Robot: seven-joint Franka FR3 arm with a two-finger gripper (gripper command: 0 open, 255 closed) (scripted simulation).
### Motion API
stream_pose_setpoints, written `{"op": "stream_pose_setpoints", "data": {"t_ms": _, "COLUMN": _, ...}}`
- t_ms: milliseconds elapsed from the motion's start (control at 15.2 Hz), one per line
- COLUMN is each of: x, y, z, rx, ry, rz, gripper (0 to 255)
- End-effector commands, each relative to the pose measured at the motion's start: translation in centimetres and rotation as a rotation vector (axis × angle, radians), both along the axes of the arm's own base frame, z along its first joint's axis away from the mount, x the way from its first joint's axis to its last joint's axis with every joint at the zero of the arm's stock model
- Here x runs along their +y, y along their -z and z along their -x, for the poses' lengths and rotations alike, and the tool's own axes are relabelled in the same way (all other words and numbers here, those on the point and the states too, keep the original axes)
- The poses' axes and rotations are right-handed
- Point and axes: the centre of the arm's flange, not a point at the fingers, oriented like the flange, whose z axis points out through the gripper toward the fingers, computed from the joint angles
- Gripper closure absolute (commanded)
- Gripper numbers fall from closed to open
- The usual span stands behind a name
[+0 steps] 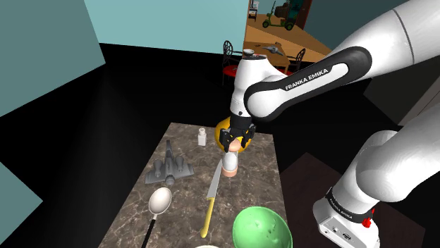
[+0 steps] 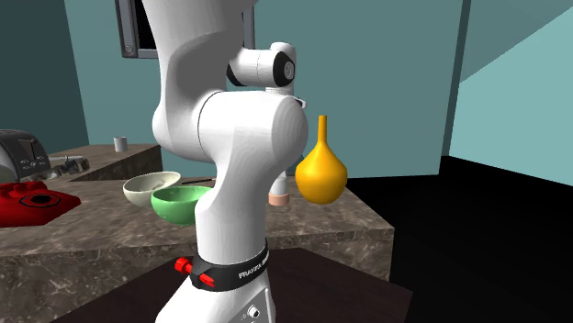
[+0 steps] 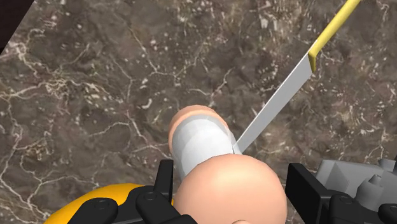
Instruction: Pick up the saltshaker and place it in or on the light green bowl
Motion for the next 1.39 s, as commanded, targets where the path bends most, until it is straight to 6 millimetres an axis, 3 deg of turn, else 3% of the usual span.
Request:
{"op": "stream_pose_setpoints", "data": {"t_ms": 0, "x": 0.0, "y": 0.0, "z": 0.0, "rx": 0.0, "ry": 0.0, "rz": 0.0, "gripper": 255}}
{"op": "stream_pose_setpoints", "data": {"t_ms": 264, "x": 0.0, "y": 0.0, "z": 0.0, "rx": 0.0, "ry": 0.0, "rz": 0.0, "gripper": 255}}
{"op": "stream_pose_setpoints", "data": {"t_ms": 1320, "x": 0.0, "y": -8.4, "z": 0.0, "rx": 0.0, "ry": 0.0, "rz": 0.0, "gripper": 255}}
